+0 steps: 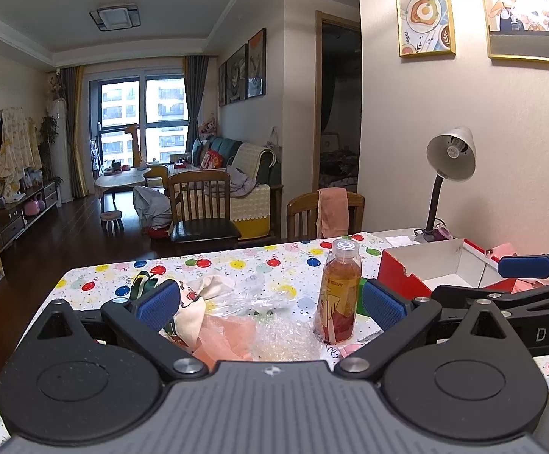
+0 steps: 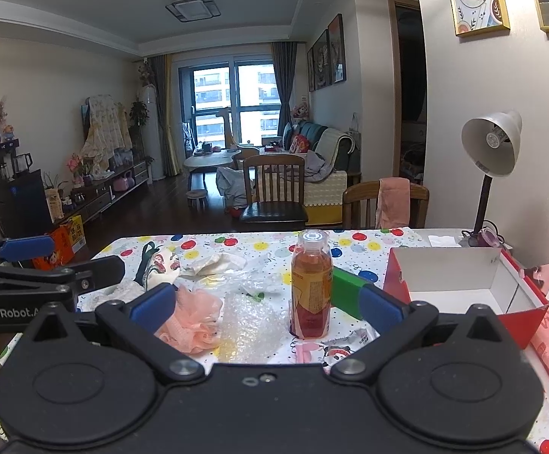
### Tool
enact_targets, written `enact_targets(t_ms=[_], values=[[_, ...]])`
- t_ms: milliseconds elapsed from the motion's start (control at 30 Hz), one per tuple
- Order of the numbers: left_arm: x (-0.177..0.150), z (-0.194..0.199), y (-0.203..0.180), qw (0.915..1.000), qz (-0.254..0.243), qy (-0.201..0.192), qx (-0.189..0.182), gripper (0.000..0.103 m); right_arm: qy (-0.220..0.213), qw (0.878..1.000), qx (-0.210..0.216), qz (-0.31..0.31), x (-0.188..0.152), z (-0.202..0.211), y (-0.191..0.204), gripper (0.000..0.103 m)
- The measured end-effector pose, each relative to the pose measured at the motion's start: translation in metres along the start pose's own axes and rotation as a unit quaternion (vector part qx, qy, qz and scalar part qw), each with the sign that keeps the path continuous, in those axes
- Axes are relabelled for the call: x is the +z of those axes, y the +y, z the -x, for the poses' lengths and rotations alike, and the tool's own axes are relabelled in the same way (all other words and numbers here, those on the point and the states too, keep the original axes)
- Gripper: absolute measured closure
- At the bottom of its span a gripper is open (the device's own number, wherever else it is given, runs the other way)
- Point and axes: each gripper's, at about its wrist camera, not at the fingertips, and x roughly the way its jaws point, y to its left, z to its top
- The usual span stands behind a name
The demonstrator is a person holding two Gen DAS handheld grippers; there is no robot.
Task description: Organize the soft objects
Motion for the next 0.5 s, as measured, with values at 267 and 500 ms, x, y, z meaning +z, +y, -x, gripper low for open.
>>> enact_targets(t_ms=[267, 500], values=[[0.0007, -0.0030, -0.0007, 1.0000, -0.003, -0.001, 0.004, 0.000, 0.001, 1.000, -0.005, 0.002, 0.0016, -0.0016, -0.0010, 0.000], [0.0005, -0.0042, 0.0009, 1.0000, 0.003, -0.001, 0.001, 0.000, -0.002, 1.000, -0.010, 0.007, 0.0031, -0.0018, -0.0010, 0.000]])
